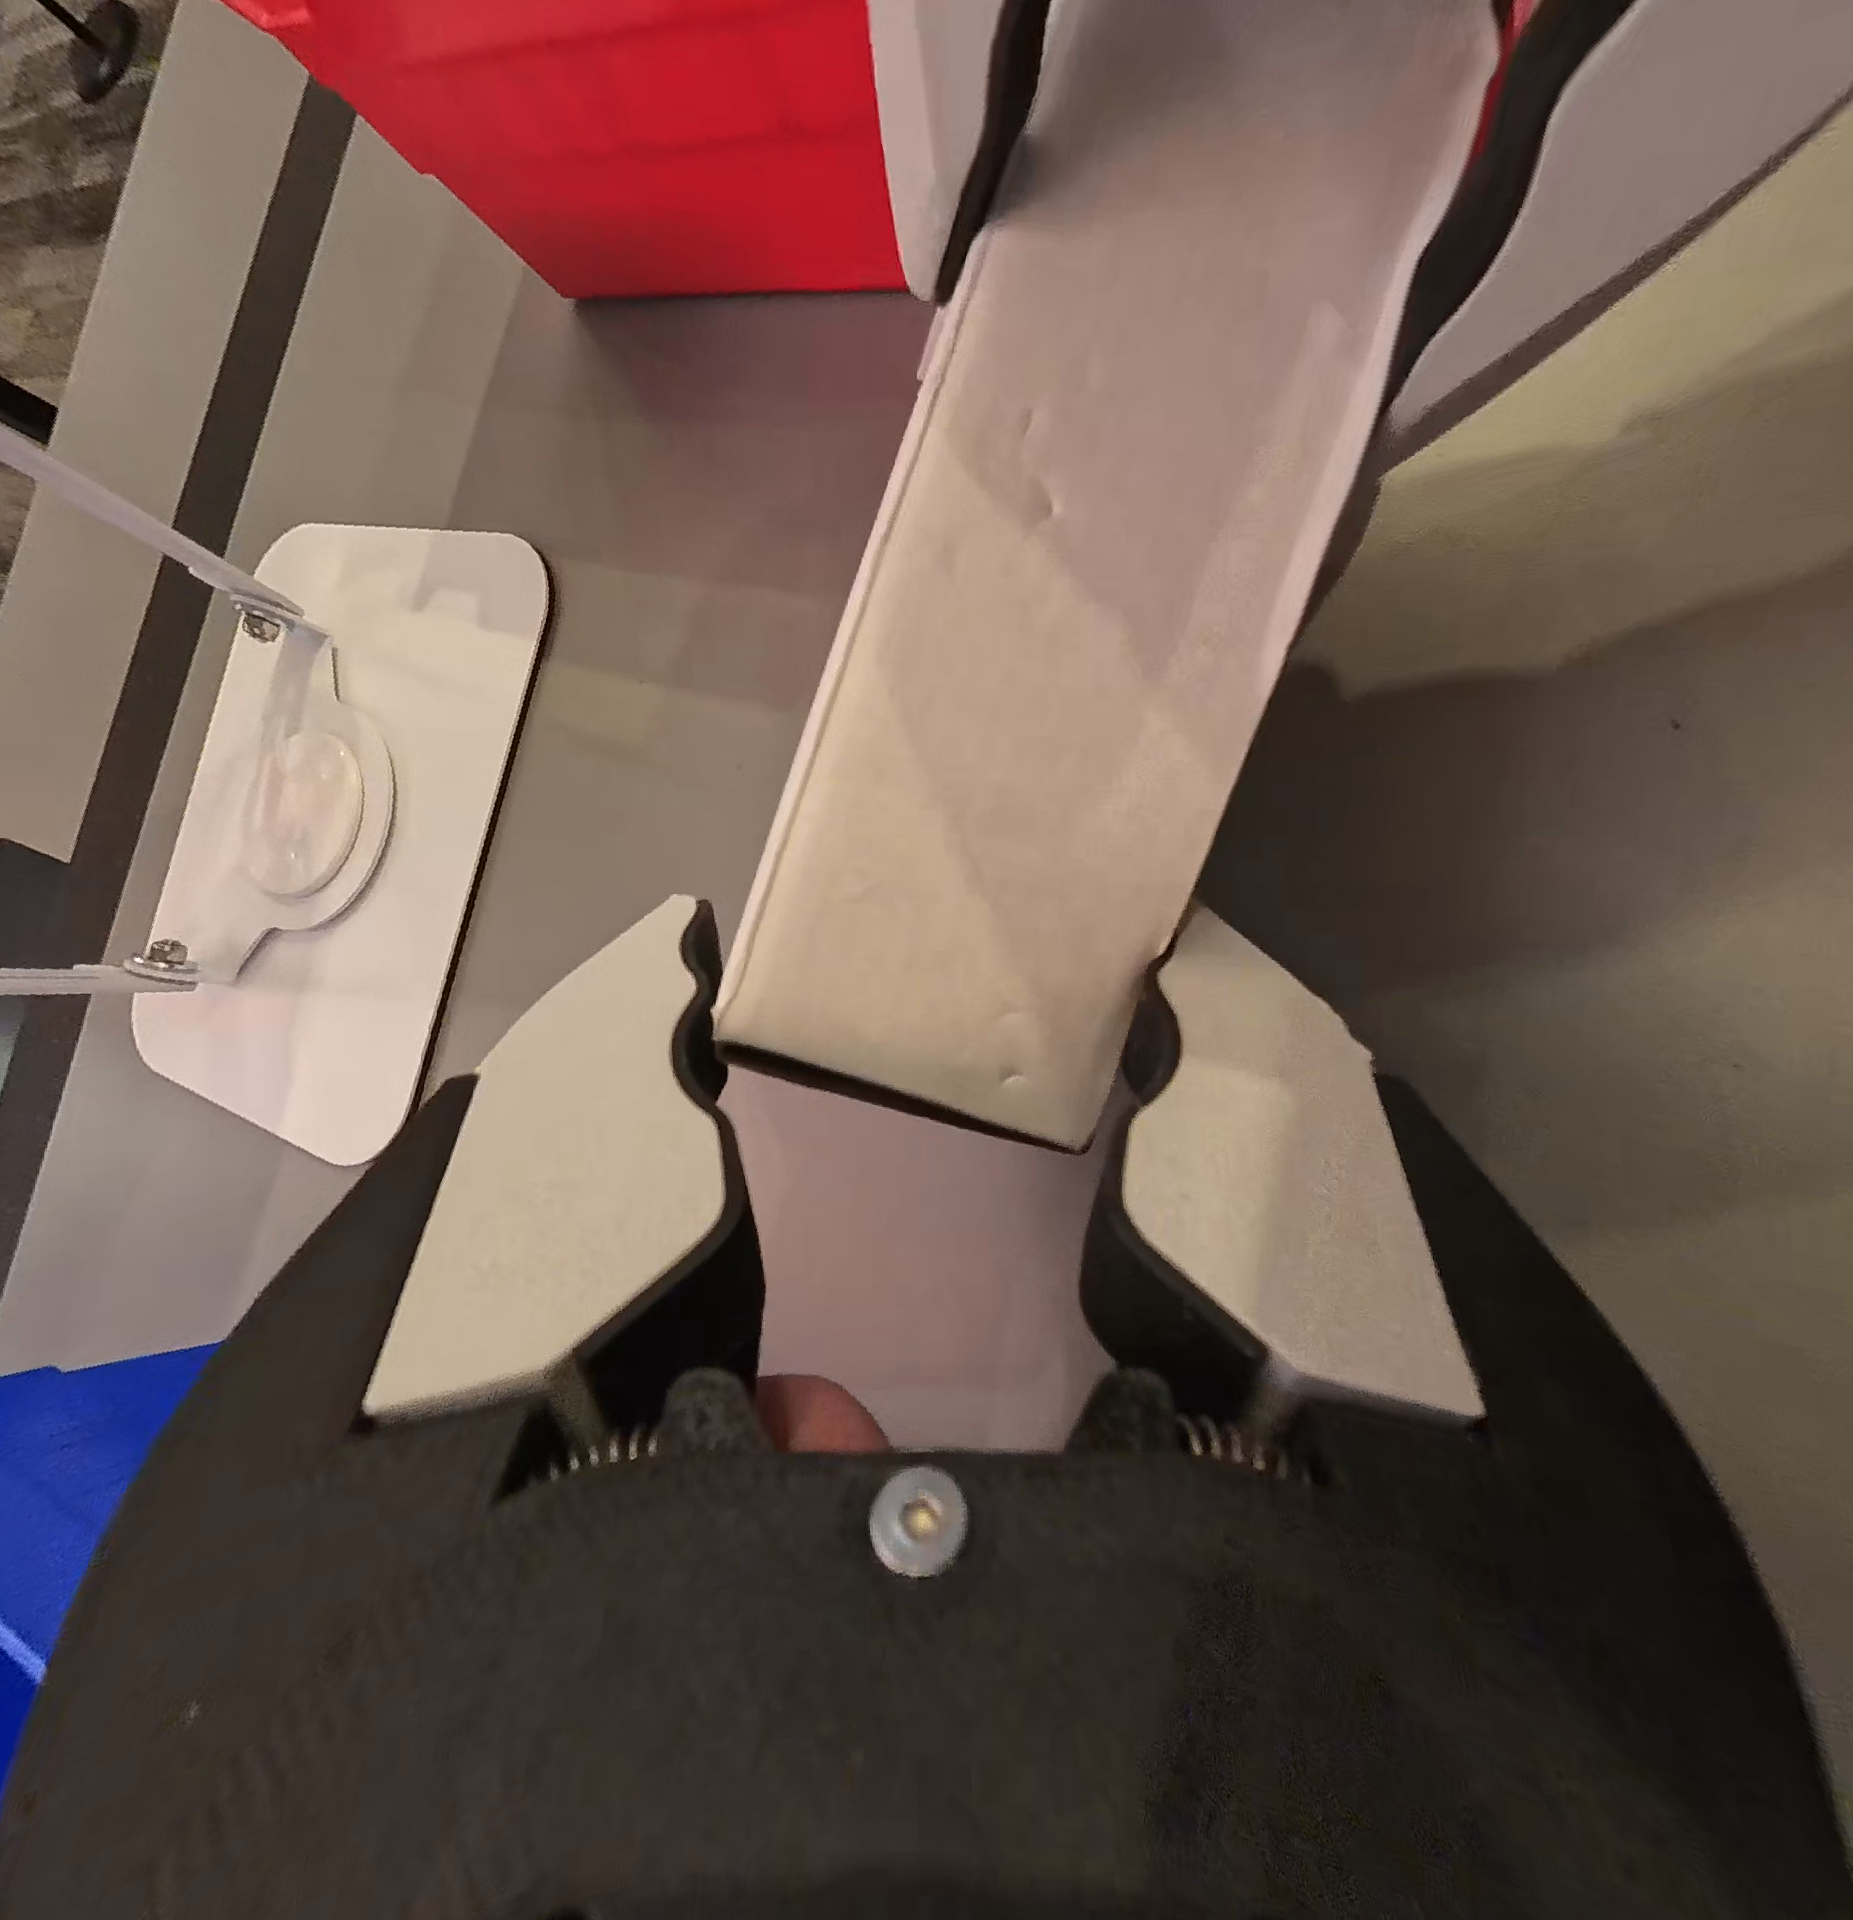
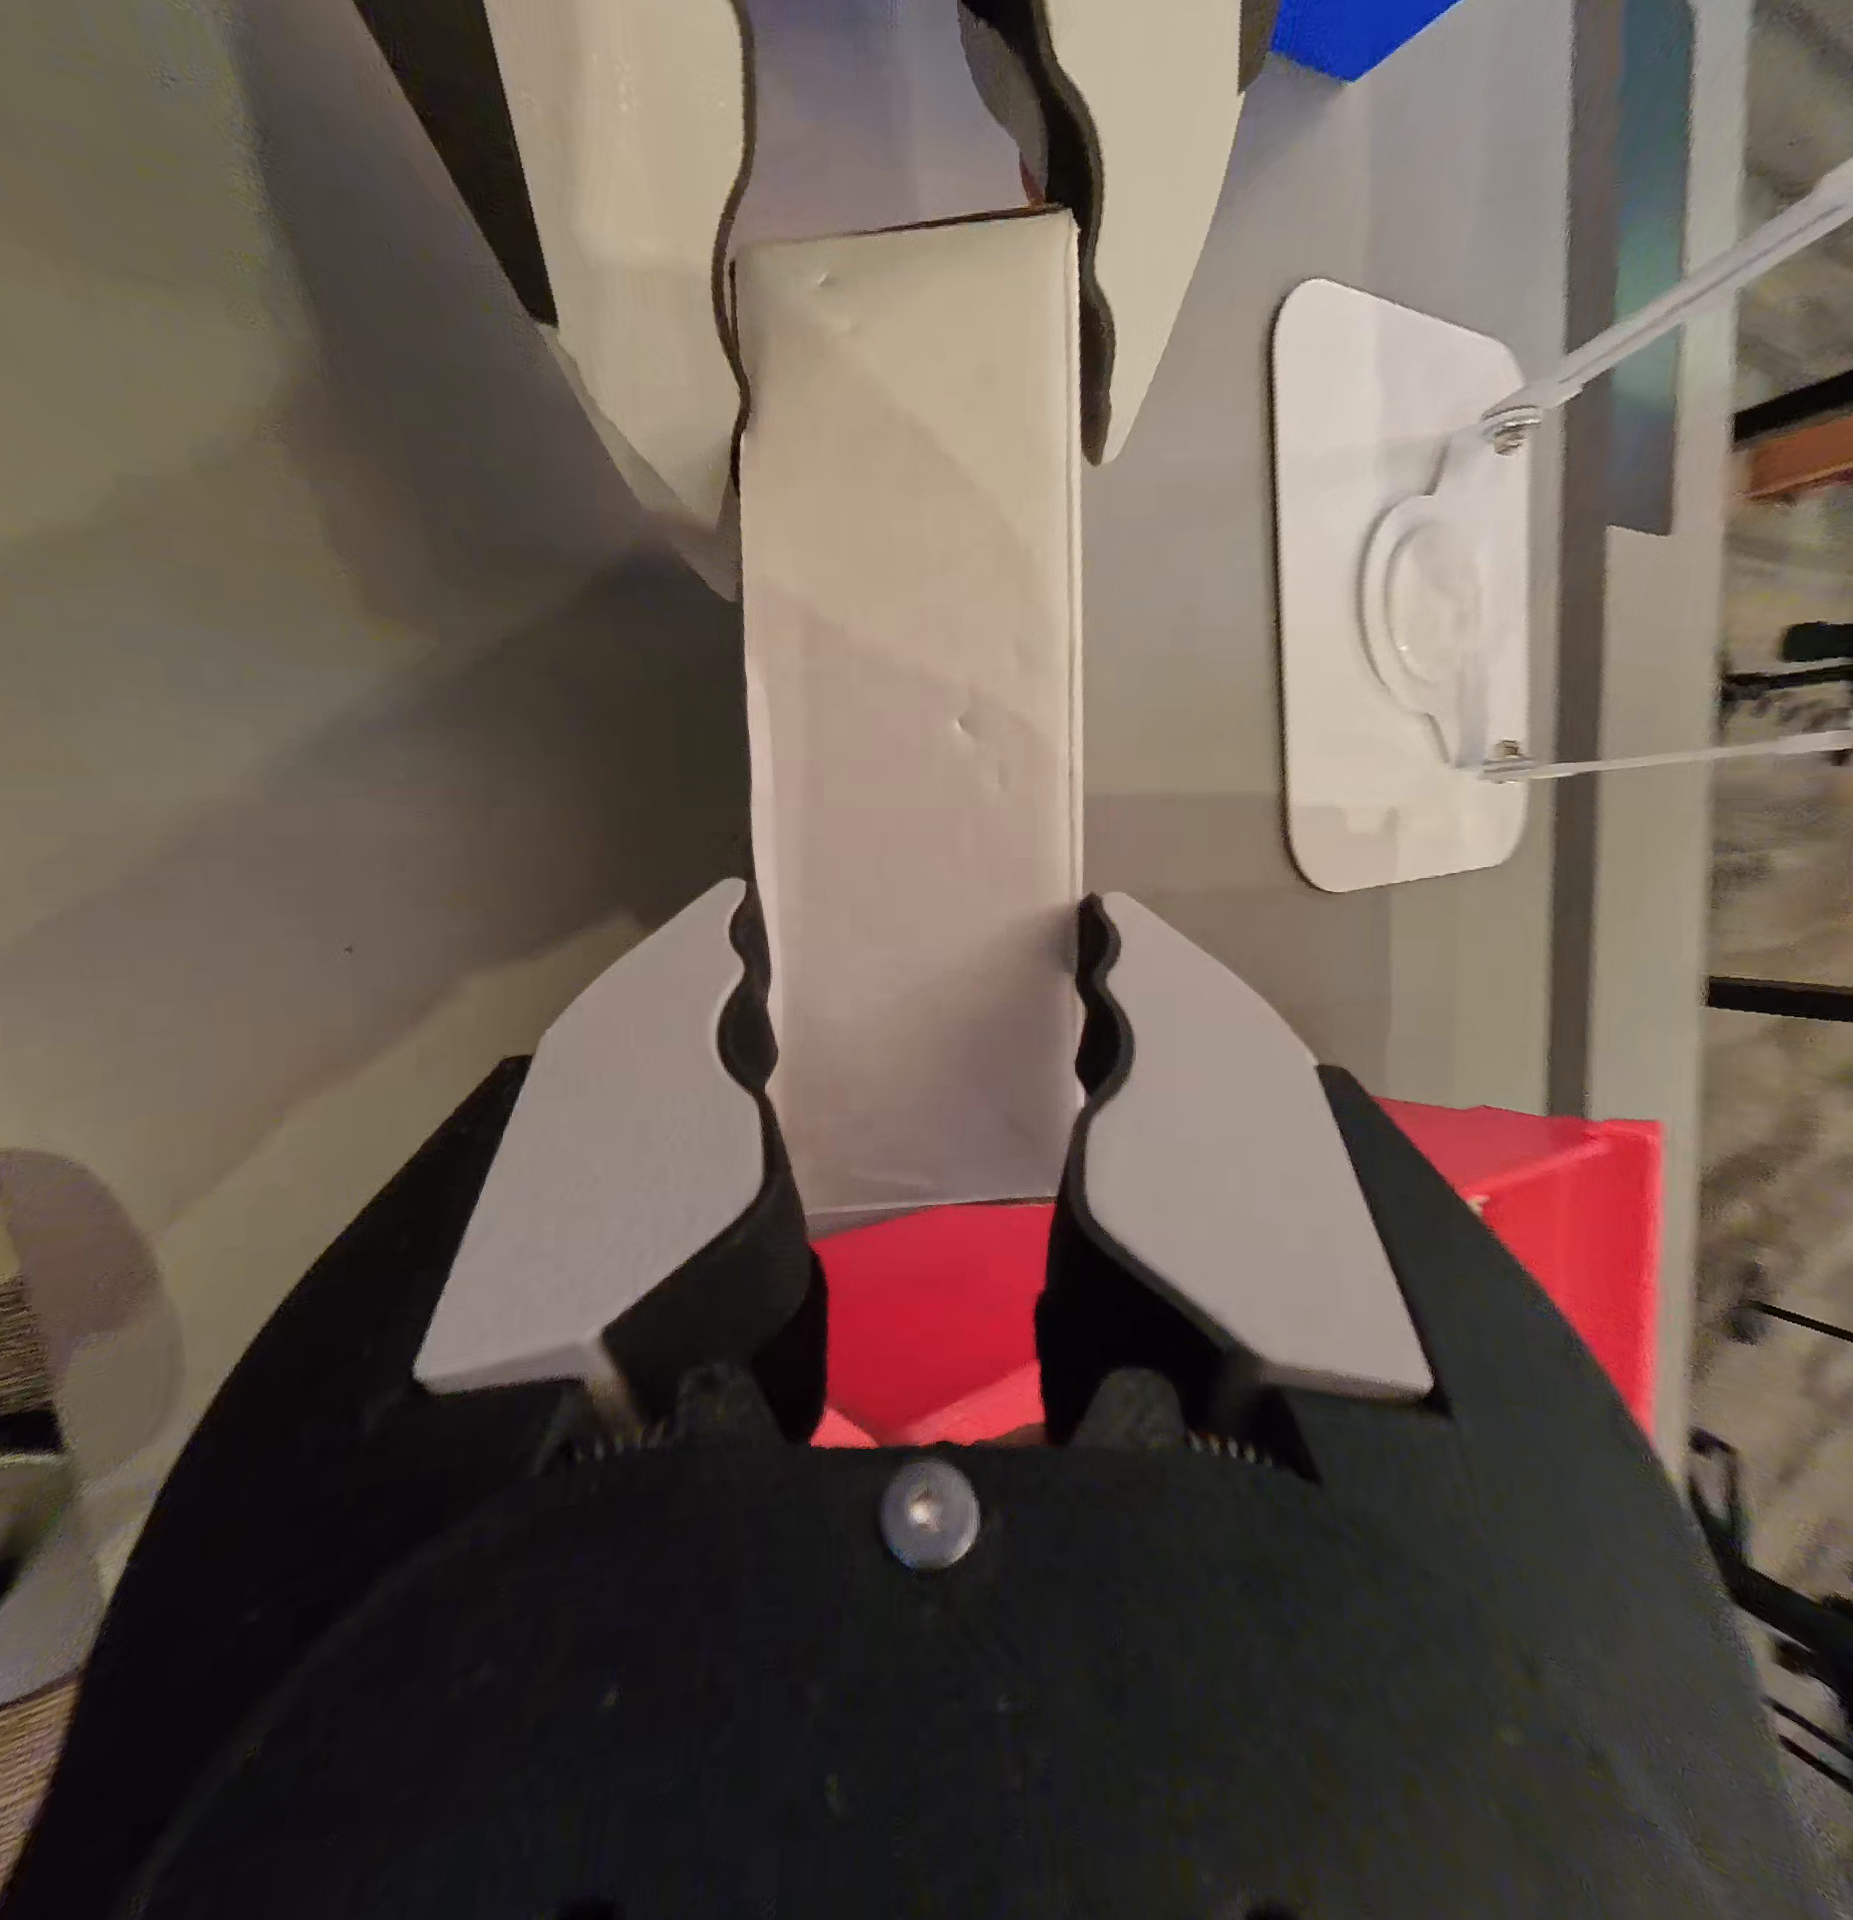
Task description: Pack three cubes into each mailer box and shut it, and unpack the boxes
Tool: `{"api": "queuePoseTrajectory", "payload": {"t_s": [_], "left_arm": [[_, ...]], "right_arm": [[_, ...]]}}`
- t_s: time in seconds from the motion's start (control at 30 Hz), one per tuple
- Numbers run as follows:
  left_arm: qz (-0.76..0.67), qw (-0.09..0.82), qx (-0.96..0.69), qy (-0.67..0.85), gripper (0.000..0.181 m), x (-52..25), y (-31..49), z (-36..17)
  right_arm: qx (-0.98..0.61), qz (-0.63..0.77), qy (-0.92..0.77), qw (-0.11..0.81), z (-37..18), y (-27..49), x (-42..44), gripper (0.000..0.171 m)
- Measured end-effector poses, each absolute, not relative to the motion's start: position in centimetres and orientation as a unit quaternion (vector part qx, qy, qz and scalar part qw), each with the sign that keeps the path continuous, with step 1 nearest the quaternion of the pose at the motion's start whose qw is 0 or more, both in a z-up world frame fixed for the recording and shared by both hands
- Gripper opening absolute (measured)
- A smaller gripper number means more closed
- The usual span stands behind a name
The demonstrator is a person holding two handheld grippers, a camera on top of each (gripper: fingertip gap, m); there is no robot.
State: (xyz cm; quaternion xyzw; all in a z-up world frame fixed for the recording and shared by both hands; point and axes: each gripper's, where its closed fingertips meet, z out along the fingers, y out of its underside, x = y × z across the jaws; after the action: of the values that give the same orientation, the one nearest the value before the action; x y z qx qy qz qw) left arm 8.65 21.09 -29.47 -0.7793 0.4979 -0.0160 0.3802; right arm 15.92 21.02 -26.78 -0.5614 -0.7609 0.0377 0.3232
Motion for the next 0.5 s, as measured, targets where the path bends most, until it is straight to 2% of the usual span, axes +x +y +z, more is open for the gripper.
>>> {"api": "queuePoseTrajectory", "payload": {"t_s": [0.5], "left_arm": [[-0.028, 0.408, -0.766, 0.496, 0.075, 9.03, 21.13, -29.28]], "right_arm": [[-0.601, 0.206, -0.744, 0.207, -25.9, 20.7, 16.1, 0.058]]}}
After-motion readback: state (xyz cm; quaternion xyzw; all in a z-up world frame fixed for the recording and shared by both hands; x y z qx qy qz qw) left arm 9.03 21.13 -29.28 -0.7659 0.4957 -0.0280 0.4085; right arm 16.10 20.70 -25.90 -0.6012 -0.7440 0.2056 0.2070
